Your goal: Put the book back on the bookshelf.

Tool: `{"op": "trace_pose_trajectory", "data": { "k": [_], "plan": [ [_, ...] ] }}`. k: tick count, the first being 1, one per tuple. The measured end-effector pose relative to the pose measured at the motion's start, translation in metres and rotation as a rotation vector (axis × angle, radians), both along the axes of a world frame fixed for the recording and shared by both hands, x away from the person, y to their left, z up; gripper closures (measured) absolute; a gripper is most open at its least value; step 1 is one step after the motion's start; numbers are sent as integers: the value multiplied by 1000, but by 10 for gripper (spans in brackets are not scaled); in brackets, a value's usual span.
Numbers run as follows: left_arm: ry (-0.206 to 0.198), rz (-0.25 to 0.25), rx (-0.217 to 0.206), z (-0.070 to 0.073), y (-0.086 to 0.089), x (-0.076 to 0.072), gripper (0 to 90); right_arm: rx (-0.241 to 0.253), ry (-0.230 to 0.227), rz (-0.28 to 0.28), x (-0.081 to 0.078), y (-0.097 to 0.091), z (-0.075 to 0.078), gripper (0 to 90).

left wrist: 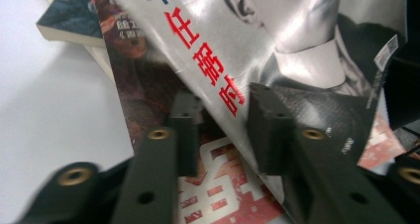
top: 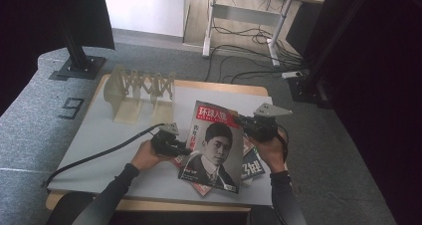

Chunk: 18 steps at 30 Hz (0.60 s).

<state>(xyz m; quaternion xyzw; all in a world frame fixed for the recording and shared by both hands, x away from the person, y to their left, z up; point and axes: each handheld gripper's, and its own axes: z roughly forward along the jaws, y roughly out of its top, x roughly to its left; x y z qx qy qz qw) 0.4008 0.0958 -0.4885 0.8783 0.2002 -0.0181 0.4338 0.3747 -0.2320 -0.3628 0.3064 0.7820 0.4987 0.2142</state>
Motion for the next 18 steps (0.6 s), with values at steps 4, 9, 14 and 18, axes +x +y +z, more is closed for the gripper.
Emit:
{"op": "trace_pose_trajectory", "data": {
  "k": [4,9,14,18],
  "plan": [
    [-29,4,-5,9,2,-6,759,2,-2,-15,1,-4,4,848],
    [-68,25,-34,21,6,-9,785,21,-1,-44,6,-12,8,851],
    [-115,44,-69,31,10,-10,816,60,-12,-57,11,-19,15,854],
    [-154,63,-123,42,14,-12,844,74,-53,-70,10,-20,29,854]
  ]
}}
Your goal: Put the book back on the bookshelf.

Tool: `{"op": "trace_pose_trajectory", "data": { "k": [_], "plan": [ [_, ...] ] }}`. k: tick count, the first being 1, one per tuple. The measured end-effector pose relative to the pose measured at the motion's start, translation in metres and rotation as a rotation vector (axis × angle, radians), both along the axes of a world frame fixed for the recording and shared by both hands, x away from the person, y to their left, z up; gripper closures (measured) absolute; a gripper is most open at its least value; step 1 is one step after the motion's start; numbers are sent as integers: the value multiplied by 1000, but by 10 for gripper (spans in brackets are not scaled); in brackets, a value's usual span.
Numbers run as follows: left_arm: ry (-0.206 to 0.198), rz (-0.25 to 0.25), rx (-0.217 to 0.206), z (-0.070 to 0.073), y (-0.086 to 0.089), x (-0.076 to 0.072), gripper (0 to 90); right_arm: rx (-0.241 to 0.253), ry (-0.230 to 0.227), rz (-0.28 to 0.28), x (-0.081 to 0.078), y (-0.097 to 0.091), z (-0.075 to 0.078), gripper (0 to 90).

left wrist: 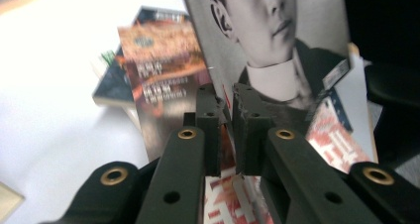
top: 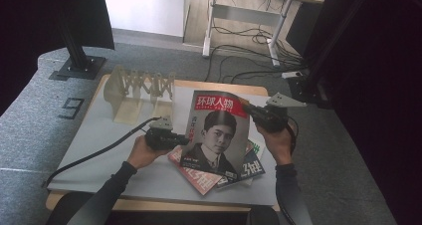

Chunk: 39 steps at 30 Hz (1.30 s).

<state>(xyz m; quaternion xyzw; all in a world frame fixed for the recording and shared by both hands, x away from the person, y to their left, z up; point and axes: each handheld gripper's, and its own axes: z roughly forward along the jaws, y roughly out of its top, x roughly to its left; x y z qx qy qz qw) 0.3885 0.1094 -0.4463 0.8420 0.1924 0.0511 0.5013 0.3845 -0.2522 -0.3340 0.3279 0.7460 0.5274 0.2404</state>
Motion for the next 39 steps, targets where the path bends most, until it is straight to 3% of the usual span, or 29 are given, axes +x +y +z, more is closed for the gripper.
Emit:
{"op": "trace_pose_trajectory", "data": {
  "k": [5,8,10,13,16,19,25,29,32,36,39],
  "plan": [
    [-67,16,-11,14,1,-4,878,6,-67,-4,-5,3,22,854],
    [-77,10,7,15,-1,-7,879,5,-91,0,-9,5,30,853],
    [-80,6,37,12,-2,-10,878,-8,-88,3,-10,6,28,852],
    [-86,2,28,11,-2,-13,878,16,-83,9,-13,2,23,849],
    [-95,-11,33,12,-3,-17,875,7,-88,4,-17,-3,20,837],
    [-83,-31,35,13,-3,-19,872,16,-86,7,-22,-9,18,823],
    [-80,-58,67,18,-6,-22,858,40,-89,22,-32,-15,15,809],
    [-102,-63,73,26,-9,-25,818,48,-85,29,-37,-18,14,809],
    [-92,-62,38,35,-9,-24,804,51,-86,31,-39,-19,14,807],
    [-101,-59,37,47,-11,-23,785,57,-79,37,-40,-20,13,806],
    [-100,-64,61,57,-14,-20,768,57,-77,39,-40,-20,13,805]
  ]
}}
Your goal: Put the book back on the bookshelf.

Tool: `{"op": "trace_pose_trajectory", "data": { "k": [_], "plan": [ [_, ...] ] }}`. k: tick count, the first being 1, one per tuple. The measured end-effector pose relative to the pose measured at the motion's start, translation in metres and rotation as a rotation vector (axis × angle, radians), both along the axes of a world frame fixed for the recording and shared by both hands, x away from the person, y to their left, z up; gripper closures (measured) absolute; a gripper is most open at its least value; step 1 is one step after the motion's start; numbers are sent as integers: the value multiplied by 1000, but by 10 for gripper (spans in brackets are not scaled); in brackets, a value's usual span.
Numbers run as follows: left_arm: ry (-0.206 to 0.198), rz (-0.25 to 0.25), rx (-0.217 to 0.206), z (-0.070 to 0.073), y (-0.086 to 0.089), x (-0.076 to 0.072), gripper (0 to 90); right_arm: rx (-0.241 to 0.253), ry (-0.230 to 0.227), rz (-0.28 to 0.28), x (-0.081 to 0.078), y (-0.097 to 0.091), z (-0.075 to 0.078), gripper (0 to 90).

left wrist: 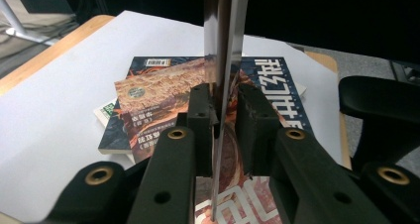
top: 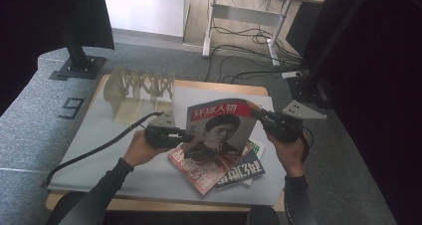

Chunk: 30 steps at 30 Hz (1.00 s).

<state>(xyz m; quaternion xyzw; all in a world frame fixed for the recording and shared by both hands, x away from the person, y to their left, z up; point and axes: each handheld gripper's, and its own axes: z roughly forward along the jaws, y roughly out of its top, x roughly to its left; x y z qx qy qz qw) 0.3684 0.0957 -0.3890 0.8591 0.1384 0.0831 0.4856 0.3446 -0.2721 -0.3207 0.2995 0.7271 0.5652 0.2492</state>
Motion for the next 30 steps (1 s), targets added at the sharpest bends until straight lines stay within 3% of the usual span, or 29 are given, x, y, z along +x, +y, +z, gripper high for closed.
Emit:
{"op": "trace_pose_trajectory", "data": {
  "k": [5,10,16,30],
  "plan": [
    [4,-13,5,19,-3,6,733,2,3,2,0,0,0,803],
    [-28,-20,18,36,-8,10,723,-3,6,4,1,0,0,803],
    [-30,-31,-13,54,-15,16,726,-1,8,6,1,0,0,799],
    [-45,-16,-4,82,-34,23,757,-3,11,8,2,0,0,798]
  ]
}}
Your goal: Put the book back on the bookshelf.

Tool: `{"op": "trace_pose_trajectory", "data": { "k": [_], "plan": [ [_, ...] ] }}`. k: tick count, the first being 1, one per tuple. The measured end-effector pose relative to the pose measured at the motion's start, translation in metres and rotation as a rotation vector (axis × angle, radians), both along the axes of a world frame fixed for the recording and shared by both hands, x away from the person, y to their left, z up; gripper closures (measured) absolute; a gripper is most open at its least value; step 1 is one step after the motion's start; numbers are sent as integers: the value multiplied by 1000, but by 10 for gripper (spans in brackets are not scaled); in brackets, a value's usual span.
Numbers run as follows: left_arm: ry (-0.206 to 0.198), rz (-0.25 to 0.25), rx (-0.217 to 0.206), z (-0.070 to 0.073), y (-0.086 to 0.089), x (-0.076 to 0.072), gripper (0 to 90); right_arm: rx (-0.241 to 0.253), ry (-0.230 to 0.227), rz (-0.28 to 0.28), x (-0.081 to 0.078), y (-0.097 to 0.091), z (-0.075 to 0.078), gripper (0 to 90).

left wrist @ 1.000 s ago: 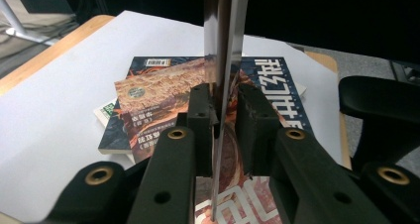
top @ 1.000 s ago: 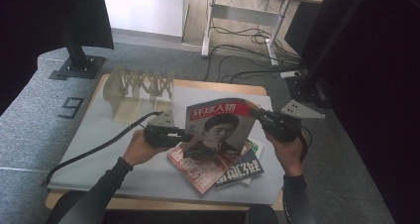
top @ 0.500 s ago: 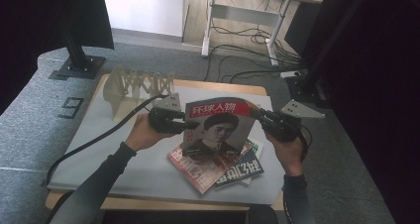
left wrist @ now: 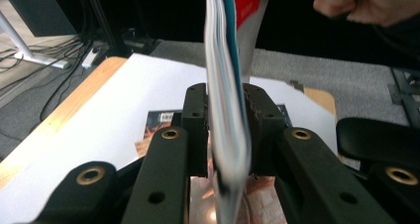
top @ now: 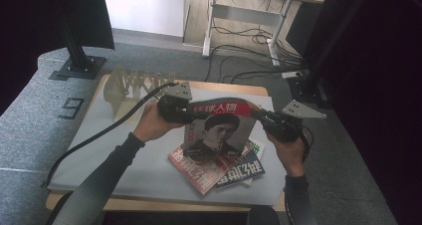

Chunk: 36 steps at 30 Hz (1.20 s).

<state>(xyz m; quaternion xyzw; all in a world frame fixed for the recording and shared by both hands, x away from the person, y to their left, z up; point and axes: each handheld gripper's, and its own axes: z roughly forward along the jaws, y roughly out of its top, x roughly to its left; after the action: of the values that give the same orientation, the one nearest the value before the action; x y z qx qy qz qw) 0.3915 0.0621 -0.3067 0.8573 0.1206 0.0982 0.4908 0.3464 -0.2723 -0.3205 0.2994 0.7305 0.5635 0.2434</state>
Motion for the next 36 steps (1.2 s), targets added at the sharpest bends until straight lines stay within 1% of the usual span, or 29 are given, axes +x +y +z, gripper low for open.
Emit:
{"op": "trace_pose_trajectory", "data": {
  "k": [2,3,4,5,8,10,13,15,18,20,23,25,29,32,36],
  "plan": [
    [-21,23,18,1,-2,-1,829,-3,3,-2,1,0,0,795],
    [-16,29,20,1,-2,0,848,-8,6,-5,1,0,0,792],
    [-21,35,21,1,-2,-1,858,-15,7,-8,2,1,-1,789],
    [-31,42,24,1,-2,-1,861,-20,9,-12,2,0,-1,780],
    [-34,40,30,1,-1,-2,863,-31,17,-32,3,0,-5,752],
    [-36,39,35,1,0,-2,863,-40,24,-50,3,-2,-9,713],
    [-33,37,36,1,0,-2,864,-31,38,-75,3,-7,-16,671],
    [-29,37,38,2,1,-2,864,-21,53,-92,3,-10,-23,613],
    [-26,38,44,2,1,-3,863,-6,74,-114,2,-15,-33,553],
    [-18,41,48,2,2,-3,862,-11,93,-131,2,-17,-42,514],
    [-10,46,55,3,3,-3,862,-25,124,-161,3,-18,-56,464],
    [-11,47,66,4,4,-2,861,-41,142,-174,5,-18,-66,433],
    [-22,55,81,5,7,-4,861,-64,189,-199,7,-17,-86,375],
    [-30,62,87,5,8,-6,859,-84,216,-216,8,-16,-100,329],
    [-29,67,98,5,10,-6,860,-99,256,-248,11,-16,-119,272]
  ]
}}
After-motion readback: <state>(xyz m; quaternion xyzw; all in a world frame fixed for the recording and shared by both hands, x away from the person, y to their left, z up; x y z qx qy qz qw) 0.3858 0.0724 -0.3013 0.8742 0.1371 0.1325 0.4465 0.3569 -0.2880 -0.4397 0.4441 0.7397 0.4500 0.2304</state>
